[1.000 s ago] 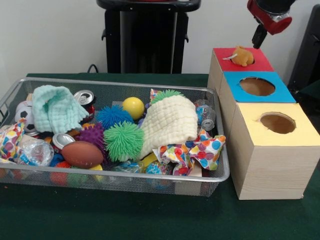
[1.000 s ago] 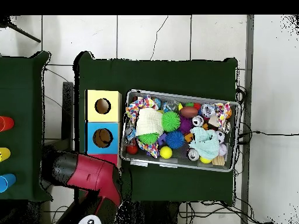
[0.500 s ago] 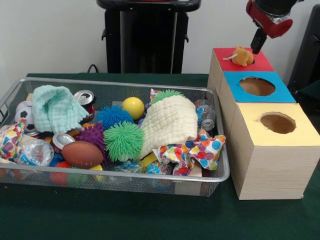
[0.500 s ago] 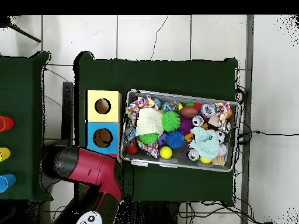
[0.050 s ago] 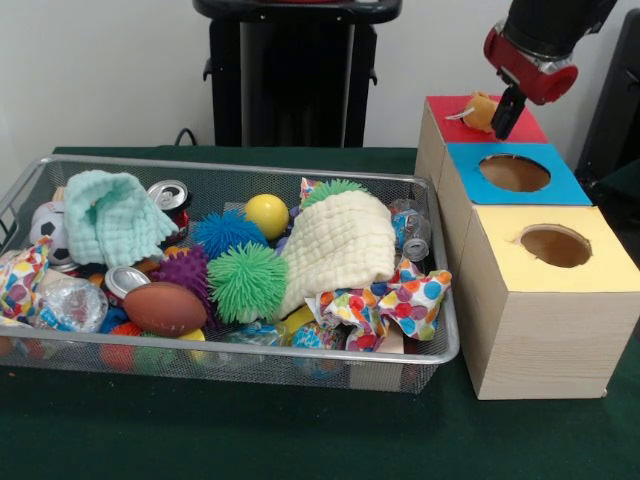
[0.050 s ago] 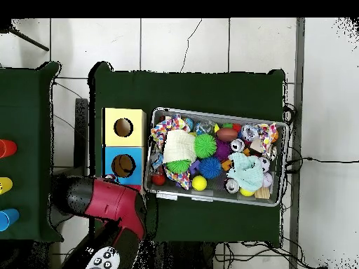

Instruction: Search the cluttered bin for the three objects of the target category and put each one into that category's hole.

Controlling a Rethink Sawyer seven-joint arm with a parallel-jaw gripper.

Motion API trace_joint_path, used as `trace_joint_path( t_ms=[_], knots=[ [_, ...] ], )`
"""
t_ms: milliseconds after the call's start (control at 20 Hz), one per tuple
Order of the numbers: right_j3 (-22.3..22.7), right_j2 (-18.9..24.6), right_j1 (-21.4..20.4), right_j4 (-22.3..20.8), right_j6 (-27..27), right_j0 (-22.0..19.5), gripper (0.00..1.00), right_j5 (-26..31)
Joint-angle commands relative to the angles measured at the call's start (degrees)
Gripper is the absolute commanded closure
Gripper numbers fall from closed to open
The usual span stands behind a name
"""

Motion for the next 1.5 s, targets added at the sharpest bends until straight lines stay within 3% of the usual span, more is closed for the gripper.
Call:
trace_joint_path(
  t_ms=[50,400,750,1200,1500],
  knots=[
    [2.06,2.88,6.39,-1.12,11.2,-0.64,1.0,-5.81],
    [2.86,3.85,7.1,-0.52,10.73,-1.32,1.0,-4.66],
    [6.62,4.95,2.08,0.37,9.41,-1.47,1.0,-2.0],
    [8.09,1.99,-1.58,-2.21,9.67,0.39,1.0,4.83],
    [10.91,5.27,-0.88,0.19,9.19,-0.37,1.0,-0.37]
  ],
)
